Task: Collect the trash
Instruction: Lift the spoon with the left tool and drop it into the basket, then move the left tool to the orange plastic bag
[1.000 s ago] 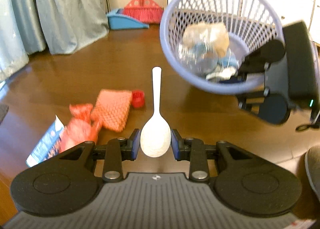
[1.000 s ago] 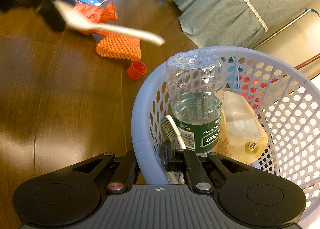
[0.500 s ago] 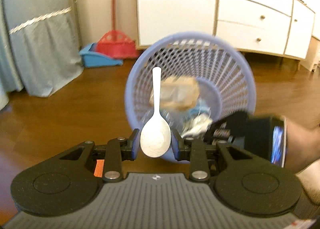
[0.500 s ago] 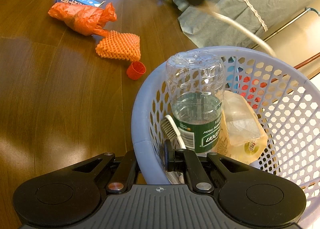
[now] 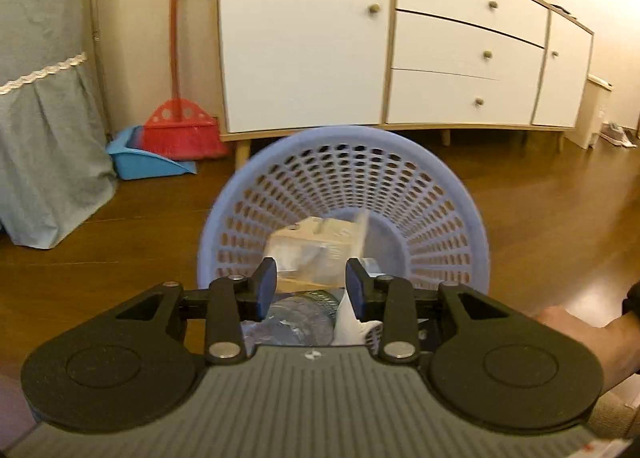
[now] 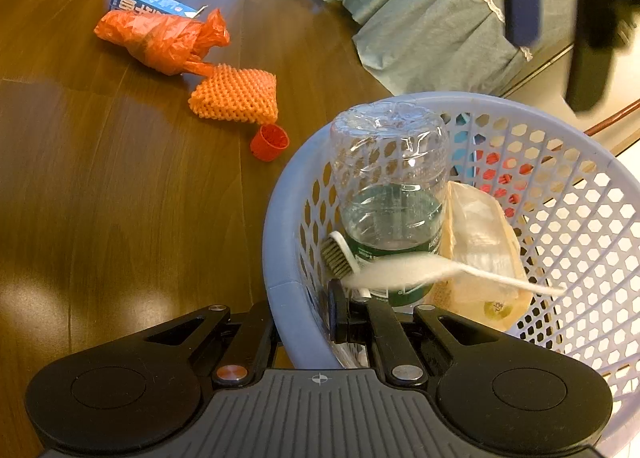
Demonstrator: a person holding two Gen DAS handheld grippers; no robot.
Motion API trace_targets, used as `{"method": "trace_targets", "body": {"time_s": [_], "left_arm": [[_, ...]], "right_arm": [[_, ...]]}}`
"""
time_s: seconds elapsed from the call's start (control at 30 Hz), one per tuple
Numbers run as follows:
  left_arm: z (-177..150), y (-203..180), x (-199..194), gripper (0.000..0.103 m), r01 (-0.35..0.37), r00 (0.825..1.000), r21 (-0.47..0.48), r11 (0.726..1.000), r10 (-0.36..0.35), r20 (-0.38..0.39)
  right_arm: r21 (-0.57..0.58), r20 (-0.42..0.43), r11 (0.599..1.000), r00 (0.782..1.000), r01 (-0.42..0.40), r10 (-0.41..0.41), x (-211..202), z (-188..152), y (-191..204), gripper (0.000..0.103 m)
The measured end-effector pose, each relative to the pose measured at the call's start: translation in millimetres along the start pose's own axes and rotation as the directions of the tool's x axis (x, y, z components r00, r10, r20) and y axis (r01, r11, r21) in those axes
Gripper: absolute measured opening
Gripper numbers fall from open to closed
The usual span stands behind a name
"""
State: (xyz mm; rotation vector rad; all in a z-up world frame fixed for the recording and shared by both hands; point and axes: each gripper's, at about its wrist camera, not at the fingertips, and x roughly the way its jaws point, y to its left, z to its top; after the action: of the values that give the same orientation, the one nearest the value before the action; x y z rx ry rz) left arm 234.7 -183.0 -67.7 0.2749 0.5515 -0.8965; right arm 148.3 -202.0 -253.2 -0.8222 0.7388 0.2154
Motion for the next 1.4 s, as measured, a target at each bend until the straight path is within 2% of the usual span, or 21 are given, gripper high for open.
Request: {"method": "trace_targets", "body": {"time_s": [0.37,0.6,0.87,1.13,1.23,1.4], "left_arm": [[-32,39,-24,0.032,-0.128,0.991,-0.109,0.986,0.124,-0.044],[-61,63,-40,0.033,-0.217,0.974,-0.139,0.966,0.206,-0.09],[-108,100,-55,0.038,-0.335,0.935,-0.174,0.926,0.304,-0.183],[-156,126,-66,0.051,-0.429,0.888,-0.192,0.883,0.374,-0.268],[-171,130,-66,0.059,-0.444,0.875,-0.187,0.877,0.379,-0.3],[-189,134,-54,0.064,-0.456,0.859,-0.144,0.878,0.393,-0.328]], "right_arm": [[-0.003,-0.003,1.0,1.0,0.0,0.0,1,2,0,0.003],[-0.003,-0.003,1.0,1.0,0.001,-0.001,0,0,0,0.003],[-0.001,-0.004,1.0,1.0,0.0,0.0,0,0,-1,0.003],[0.004,-0.004,1.0,1.0,-0.001,0.001,1,2,-1,0.003],[0.004,-0.004,1.0,1.0,-0.001,0.001,1,3,-1,0.003],[0.0,-0.004,1.0,1.0,-0.002,0.002,1,3,-2,0.003]]}}
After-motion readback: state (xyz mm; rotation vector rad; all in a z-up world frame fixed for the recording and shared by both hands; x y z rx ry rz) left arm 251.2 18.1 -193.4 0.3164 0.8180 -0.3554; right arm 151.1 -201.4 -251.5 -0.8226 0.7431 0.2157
